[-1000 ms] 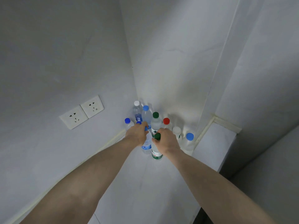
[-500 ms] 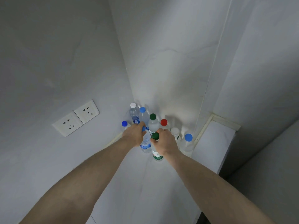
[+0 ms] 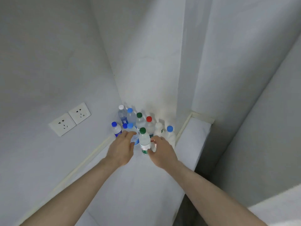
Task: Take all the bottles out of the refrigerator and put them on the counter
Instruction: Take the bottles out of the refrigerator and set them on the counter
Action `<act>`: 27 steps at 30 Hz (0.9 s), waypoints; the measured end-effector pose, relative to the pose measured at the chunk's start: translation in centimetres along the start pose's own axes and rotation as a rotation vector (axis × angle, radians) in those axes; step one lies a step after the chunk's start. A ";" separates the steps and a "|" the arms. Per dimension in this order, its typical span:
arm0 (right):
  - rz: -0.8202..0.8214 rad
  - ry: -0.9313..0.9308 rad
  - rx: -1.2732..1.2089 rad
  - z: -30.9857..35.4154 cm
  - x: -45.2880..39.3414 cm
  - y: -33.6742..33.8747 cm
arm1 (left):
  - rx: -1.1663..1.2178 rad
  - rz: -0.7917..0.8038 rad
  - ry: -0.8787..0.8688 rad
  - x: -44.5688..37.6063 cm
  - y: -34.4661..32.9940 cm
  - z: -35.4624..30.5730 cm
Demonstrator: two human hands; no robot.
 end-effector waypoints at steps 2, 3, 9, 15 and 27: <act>-0.001 -0.002 0.019 -0.3 3.6 1.9 | 0.046 -0.027 -0.048 2.8 1.0 -1.9; -0.003 -0.016 0.031 -0.7 5.4 2.9 | 0.061 -0.030 -0.076 4.1 1.3 -3.0; -0.031 -0.088 0.059 -2.5 17.1 8.5 | 0.134 -0.001 -0.180 13.0 2.2 -8.4; -0.108 -0.152 0.090 -3.8 27.6 14.9 | 0.231 0.029 -0.303 19.9 4.1 -15.1; -0.300 -0.283 0.150 -10.3 42.7 27.7 | 0.333 0.057 -0.554 29.9 4.5 -32.9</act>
Point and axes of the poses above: each hand's wrist, its own x-axis away from the middle knuckle, its own y-axis out of the back of the hand, z = x × y, the point moved 9 cm from there along -x, towards the middle knuckle, and after that the axes turned 9 degrees about -z, right-handed, at the moved point
